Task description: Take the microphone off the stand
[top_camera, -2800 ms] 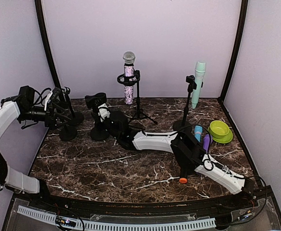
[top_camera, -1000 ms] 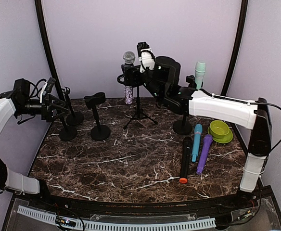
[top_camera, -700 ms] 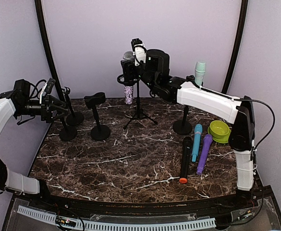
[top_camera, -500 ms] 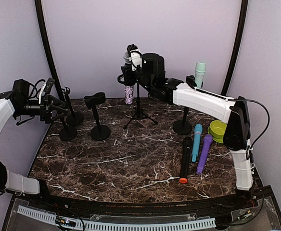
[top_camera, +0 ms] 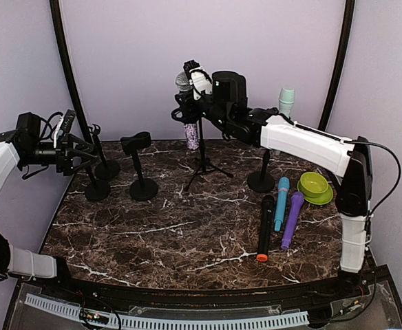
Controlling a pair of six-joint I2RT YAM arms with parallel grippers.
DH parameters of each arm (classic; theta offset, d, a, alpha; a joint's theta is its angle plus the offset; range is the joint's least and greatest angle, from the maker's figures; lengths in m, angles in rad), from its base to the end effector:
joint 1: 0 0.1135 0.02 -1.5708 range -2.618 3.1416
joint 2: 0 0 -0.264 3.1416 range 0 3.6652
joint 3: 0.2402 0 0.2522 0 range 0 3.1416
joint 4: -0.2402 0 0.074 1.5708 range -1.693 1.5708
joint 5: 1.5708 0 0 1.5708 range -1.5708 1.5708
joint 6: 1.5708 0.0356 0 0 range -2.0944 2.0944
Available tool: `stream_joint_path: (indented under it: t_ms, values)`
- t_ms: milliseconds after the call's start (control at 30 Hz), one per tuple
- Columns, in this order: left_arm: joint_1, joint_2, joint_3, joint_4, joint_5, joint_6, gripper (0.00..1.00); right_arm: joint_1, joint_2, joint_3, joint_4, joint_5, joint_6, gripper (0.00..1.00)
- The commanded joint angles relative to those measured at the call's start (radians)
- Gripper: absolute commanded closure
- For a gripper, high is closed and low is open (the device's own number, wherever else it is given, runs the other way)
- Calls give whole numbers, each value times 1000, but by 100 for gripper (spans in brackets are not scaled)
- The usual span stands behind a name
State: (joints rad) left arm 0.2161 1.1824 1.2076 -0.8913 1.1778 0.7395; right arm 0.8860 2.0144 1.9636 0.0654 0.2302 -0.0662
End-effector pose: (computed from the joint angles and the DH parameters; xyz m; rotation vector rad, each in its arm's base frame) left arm 0.2221 0.0151 0.3572 0.9384 1.7073 -0.8024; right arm 0.3160 0.3741 0.4010 -0.5540 1.4749 0.4668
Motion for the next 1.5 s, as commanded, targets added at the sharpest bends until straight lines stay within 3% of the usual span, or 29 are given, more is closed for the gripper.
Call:
stream_joint_path:
  t_ms: [0,200,467,733,833,900,1000,1100,1267,1467]
  values:
    - [-6,-33,1,46,55,-67,16,46,-170,-36,132,-73,-7,96]
    - [-175,-25,27,135,-47,-130,17,109,-286,-200,174,-96,37,97]
    - [-332,37,143,123,-137,-57,13,190,-393,-412,233,-181,105,100]
    - [-462,-42,-60,354,-148,-129,14,242,-413,-534,302,-340,155,99]
    - [-501,-41,-115,438,-168,-146,16,246,-452,-563,314,-387,178,85]
    - [-520,-20,-120,480,-181,-156,19,246,-474,-595,334,-378,190,65]
    - [-550,23,-107,529,-205,-178,21,246,-505,-632,357,-338,189,59]
    - [-583,72,-92,596,-231,-216,21,246,-521,-632,336,-320,171,61]
    - [-630,168,-55,669,-266,-262,22,246,-519,-604,315,-335,150,82]
    - [-695,263,10,663,-219,-309,24,246,-487,-541,303,-404,145,85]
